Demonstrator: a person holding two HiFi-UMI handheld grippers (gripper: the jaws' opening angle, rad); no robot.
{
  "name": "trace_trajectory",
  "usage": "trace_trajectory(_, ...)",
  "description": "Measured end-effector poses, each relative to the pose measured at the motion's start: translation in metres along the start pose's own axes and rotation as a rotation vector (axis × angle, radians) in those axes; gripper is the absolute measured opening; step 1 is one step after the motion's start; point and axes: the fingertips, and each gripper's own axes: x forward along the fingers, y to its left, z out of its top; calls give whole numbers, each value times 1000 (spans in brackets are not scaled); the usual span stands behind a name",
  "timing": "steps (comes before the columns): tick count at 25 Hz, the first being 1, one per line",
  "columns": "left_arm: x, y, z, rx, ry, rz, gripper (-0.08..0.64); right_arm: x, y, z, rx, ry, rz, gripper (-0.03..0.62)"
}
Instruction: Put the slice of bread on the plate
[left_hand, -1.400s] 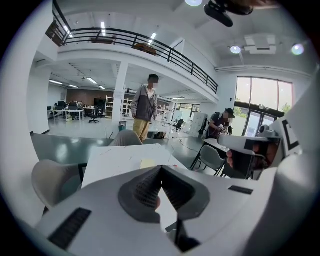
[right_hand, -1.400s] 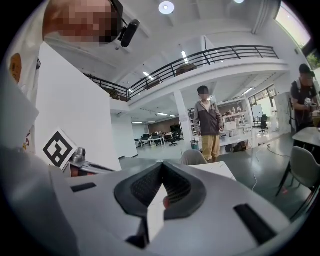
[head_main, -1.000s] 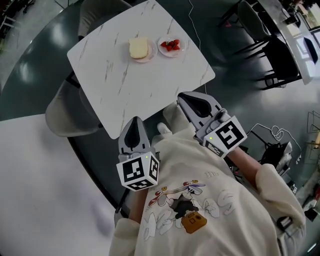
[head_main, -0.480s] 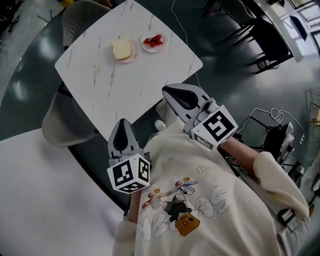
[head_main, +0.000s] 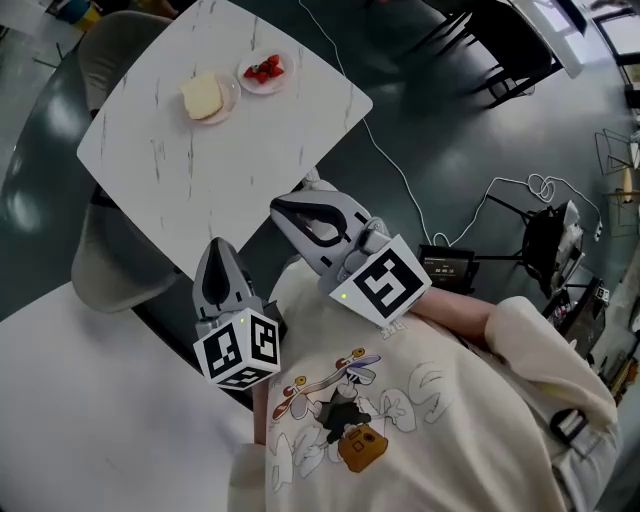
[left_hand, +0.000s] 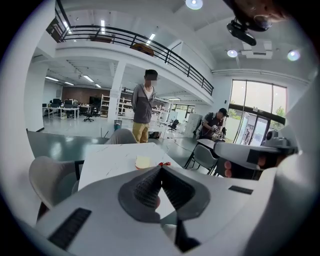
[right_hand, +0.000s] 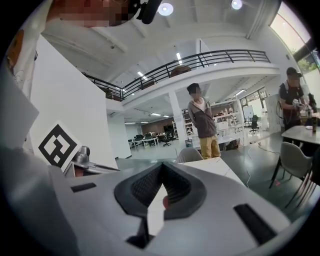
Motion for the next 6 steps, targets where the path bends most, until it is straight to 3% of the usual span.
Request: trace_trajectory(6,11,-3,4,3,-12,-2,6,4,-11,5,19,-37,-6,5)
